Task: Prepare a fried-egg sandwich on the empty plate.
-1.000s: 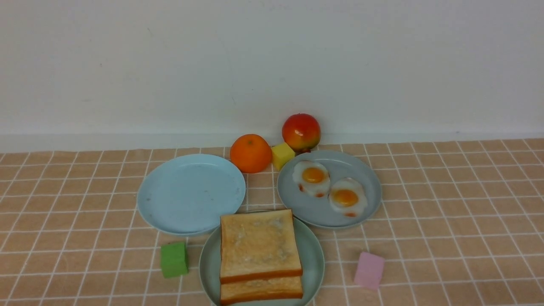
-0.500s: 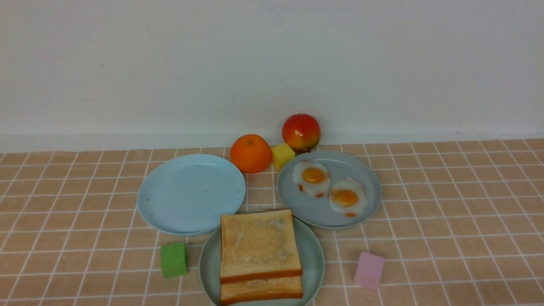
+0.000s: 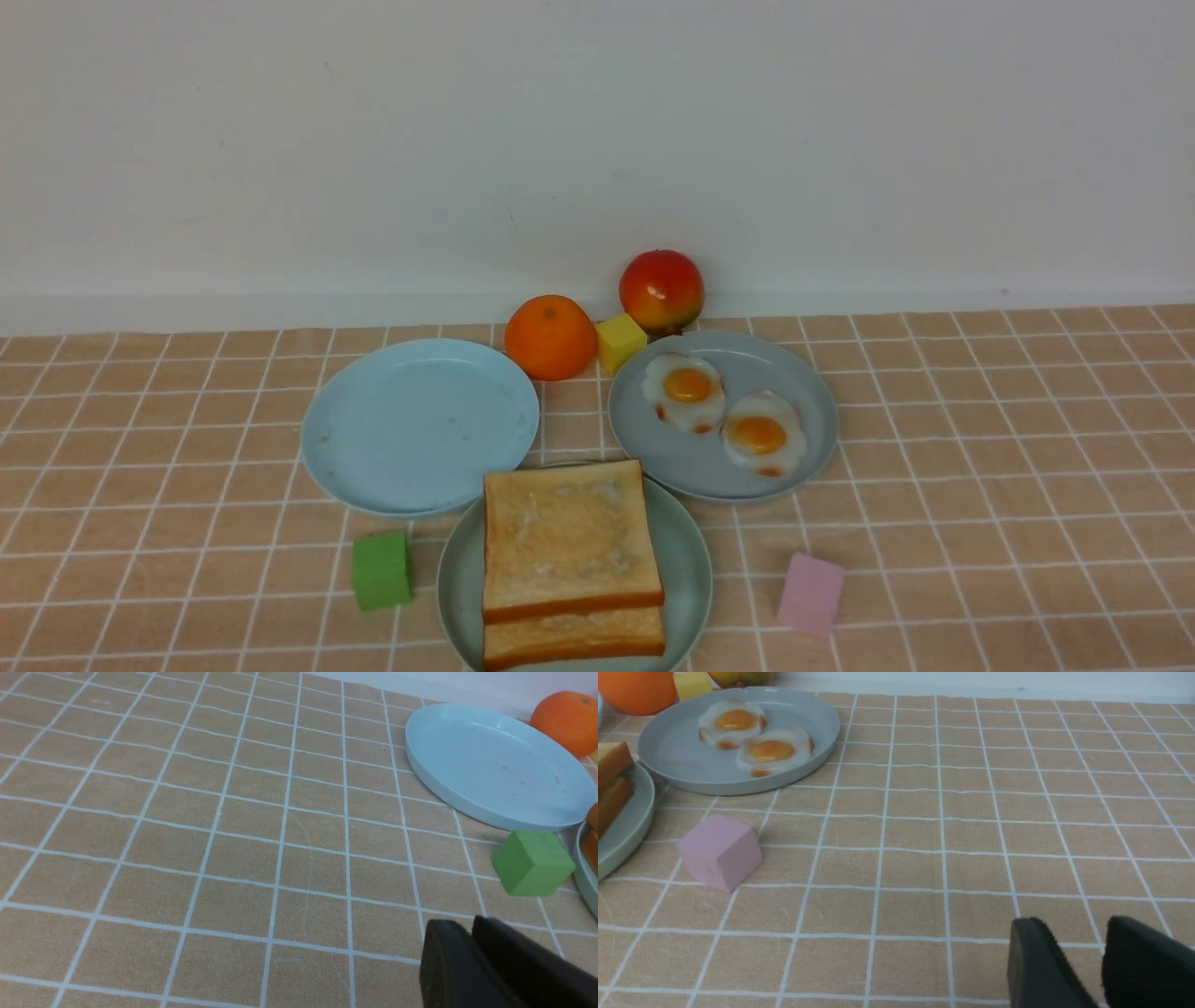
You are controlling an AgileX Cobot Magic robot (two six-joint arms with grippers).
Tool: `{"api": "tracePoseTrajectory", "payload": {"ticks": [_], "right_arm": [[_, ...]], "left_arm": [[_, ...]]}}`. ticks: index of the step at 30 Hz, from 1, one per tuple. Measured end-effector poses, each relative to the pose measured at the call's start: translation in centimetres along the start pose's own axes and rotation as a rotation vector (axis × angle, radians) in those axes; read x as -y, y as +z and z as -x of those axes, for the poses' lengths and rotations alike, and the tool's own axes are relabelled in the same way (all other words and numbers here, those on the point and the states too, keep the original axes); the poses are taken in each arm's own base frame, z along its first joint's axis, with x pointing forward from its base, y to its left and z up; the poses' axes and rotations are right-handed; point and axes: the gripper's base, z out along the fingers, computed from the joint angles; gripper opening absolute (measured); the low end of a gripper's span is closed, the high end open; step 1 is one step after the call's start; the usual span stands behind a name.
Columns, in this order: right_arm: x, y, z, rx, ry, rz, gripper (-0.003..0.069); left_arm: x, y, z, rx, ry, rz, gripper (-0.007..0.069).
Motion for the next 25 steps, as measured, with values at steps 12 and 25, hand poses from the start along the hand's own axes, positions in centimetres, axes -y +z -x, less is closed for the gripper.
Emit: {"api": "tracePoseTrajectory", "payload": {"ticks": [12, 25], "right_arm": [[0.00, 0.00, 0.00, 0.000, 0.000, 0.000, 0.0238], [0.00, 0.00, 0.00, 0.000, 0.000, 0.000, 0.0238]], "left_arm": [[0.00, 0.00, 0.00, 0.000, 0.000, 0.000, 0.0091], [0.00, 0.00, 0.00, 0.000, 0.000, 0.000, 0.0102]]}}
